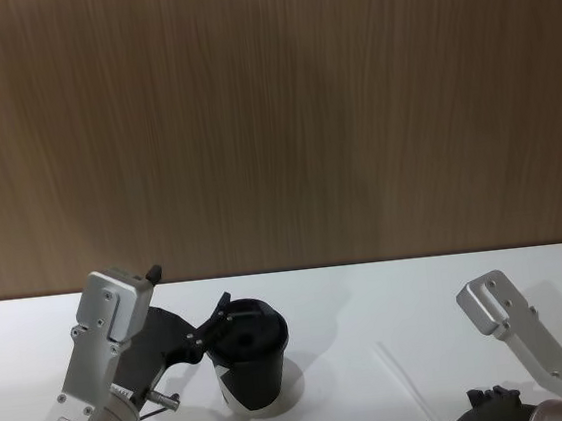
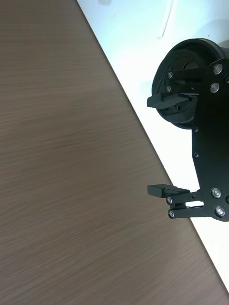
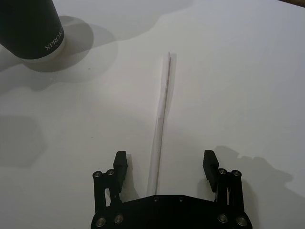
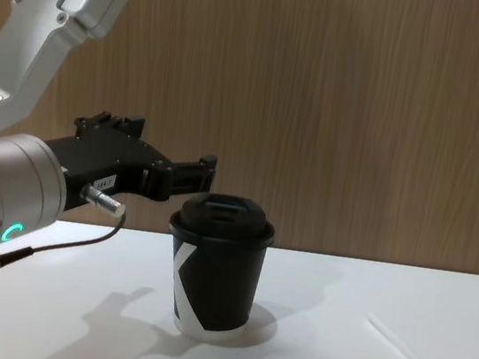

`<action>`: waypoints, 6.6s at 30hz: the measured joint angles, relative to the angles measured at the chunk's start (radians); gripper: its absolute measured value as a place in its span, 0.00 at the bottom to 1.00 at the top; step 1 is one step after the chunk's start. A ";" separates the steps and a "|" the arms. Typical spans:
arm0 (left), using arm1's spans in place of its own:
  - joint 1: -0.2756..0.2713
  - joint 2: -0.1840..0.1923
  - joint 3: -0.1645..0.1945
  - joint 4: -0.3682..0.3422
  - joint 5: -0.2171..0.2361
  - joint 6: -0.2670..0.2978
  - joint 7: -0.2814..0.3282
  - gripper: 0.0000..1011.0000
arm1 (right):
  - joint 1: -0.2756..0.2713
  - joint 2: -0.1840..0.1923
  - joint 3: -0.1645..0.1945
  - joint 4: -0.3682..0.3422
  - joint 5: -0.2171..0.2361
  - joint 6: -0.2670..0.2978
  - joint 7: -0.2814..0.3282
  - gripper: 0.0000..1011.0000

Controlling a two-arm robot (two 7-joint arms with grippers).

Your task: Pick up the straw with one hand, pass it to the other hand, and insert it into the cup.

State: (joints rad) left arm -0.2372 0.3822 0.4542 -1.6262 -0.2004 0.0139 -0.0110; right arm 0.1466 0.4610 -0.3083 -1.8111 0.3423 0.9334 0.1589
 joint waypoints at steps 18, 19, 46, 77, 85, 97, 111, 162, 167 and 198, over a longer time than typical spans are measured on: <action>0.000 0.000 0.000 0.000 0.000 0.000 0.000 0.99 | 0.005 0.002 -0.008 0.004 -0.020 -0.002 0.017 0.79; 0.000 0.000 0.000 0.000 0.000 0.000 0.000 0.99 | 0.006 0.003 -0.008 0.004 -0.020 -0.002 0.017 0.79; 0.000 0.000 0.000 0.000 0.000 0.000 0.000 0.99 | -0.006 0.013 0.001 -0.023 -0.043 0.016 0.033 0.36; 0.000 0.000 0.000 0.000 0.000 0.000 0.000 0.99 | -0.011 0.005 0.009 -0.030 -0.057 0.019 0.061 0.00; 0.000 0.000 0.000 0.000 0.000 0.000 0.000 0.99 | -0.018 0.002 0.030 -0.044 -0.069 -0.005 0.053 0.00; 0.000 0.000 0.000 0.000 0.000 0.000 0.000 0.99 | -0.040 0.001 0.077 -0.088 -0.086 -0.077 0.031 0.00; -0.003 0.006 -0.003 -0.016 -0.003 0.000 -0.021 0.99 | -0.070 -0.002 0.139 -0.135 -0.088 -0.260 0.051 0.00; -0.069 0.135 -0.107 -0.117 -0.511 0.200 -0.579 0.99 | -0.065 -0.074 0.142 -0.123 0.125 -0.767 0.274 0.00; -0.070 0.136 -0.108 -0.114 -0.540 0.205 -0.601 0.99 | -0.072 -0.080 0.133 -0.113 0.147 -0.776 0.285 0.00; -0.094 0.099 -0.086 -0.083 -0.675 0.237 -0.644 0.99 | -0.087 -0.076 0.082 -0.066 0.223 -0.791 0.335 0.00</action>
State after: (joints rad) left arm -0.3316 0.4814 0.3684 -1.7087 -0.8755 0.2506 -0.6545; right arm 0.0597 0.3848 -0.2261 -1.8769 0.5654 0.1428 0.4939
